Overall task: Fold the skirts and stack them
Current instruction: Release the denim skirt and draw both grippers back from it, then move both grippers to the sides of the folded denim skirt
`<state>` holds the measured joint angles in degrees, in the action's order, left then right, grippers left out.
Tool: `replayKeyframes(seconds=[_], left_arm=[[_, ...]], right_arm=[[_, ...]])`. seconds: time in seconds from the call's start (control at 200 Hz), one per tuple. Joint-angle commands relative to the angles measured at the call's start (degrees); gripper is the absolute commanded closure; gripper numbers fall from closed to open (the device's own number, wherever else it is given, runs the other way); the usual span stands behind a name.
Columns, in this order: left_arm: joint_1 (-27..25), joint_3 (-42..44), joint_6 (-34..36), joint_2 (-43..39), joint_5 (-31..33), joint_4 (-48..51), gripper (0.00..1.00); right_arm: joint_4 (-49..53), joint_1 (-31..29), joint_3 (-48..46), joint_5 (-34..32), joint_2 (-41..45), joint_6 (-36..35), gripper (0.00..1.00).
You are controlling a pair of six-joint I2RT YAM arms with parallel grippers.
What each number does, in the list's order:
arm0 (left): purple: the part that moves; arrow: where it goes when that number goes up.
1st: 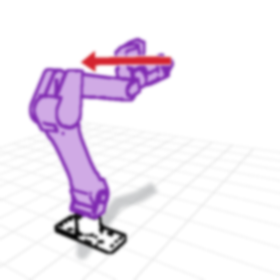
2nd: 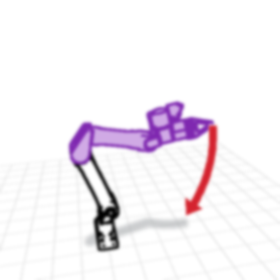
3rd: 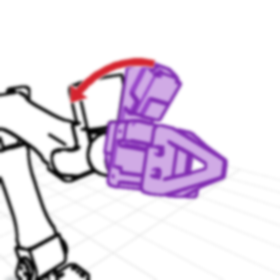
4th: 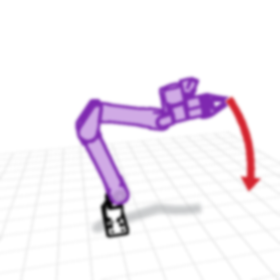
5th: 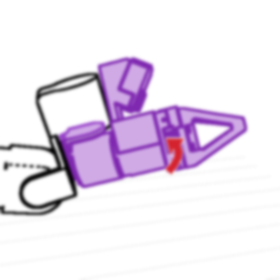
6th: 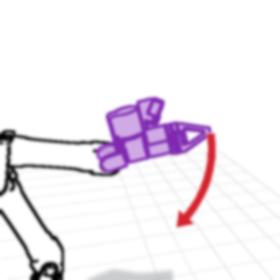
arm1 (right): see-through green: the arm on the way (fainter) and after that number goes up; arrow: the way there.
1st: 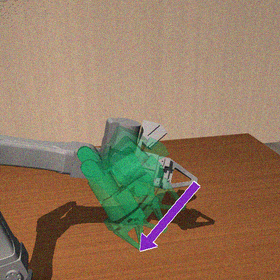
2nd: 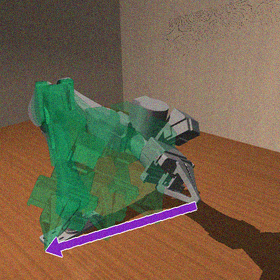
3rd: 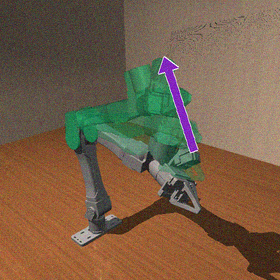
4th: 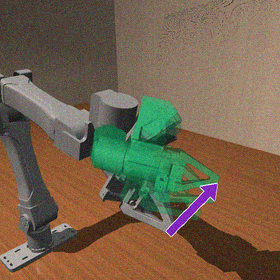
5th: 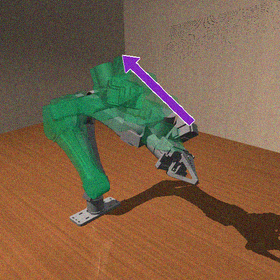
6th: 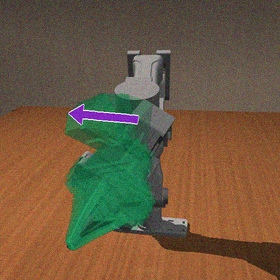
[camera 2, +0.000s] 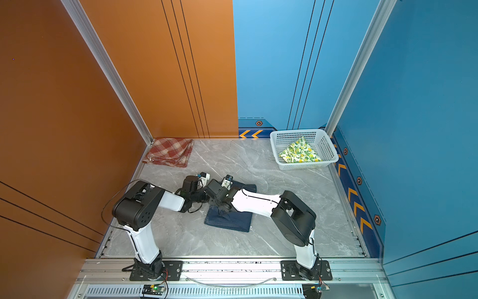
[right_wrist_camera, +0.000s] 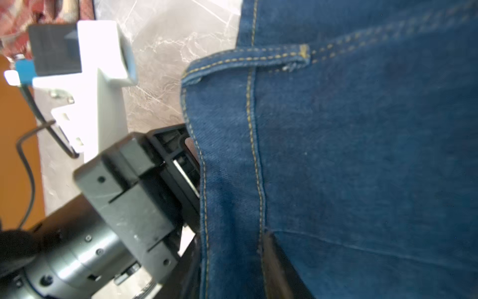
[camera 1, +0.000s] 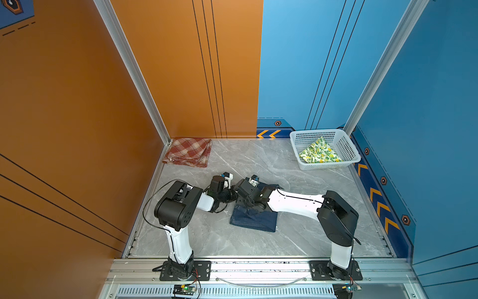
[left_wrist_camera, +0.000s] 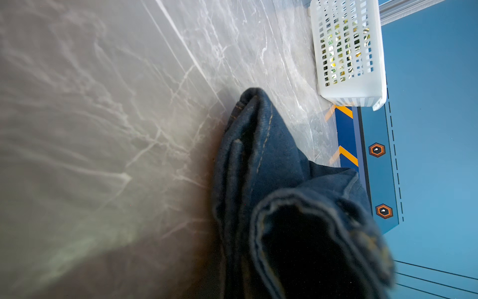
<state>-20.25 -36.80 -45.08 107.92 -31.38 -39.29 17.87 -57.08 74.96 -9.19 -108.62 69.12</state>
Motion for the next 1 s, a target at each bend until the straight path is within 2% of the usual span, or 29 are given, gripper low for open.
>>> replayKeyframes(seconds=[0.0, 0.14, 0.27, 0.531, 0.741, 0.921, 0.996], left_arm=[[0.4, 4.4, 0.2, 4.1, 4.0, 17.2, 0.89], [0.7, 4.8, -0.3, 2.6, 4.7, 17.2, 0.85], [0.9, 5.0, -0.8, 0.5, 5.8, 18.5, 0.73], [0.9, 3.8, -0.1, -6.1, 9.5, 25.1, 0.62], [1.2, 2.4, 1.3, -16.1, 19.0, 35.7, 0.49], [1.4, 0.7, 2.1, -27.1, 29.6, 44.3, 0.48], [0.0, 0.0, 3.0, -31.6, 32.5, 45.9, 0.48]], right_arm=[[-2.6, 0.6, -2.2, -1.1, 4.0, -0.1, 0.50], [-2.6, 1.8, -5.8, -2.7, 8.5, -1.3, 0.48], [-2.3, 3.2, -10.1, -4.5, 13.0, -3.0, 0.47], [-0.8, 5.8, -15.6, -6.6, 22.7, -9.8, 0.44], [1.4, 8.5, -18.9, -7.9, 29.3, -15.6, 0.42], [2.2, 10.7, -21.1, -7.4, 33.0, -19.7, 0.42], [2.4, 11.4, -21.7, -6.5, 33.5, -21.1, 0.42]])
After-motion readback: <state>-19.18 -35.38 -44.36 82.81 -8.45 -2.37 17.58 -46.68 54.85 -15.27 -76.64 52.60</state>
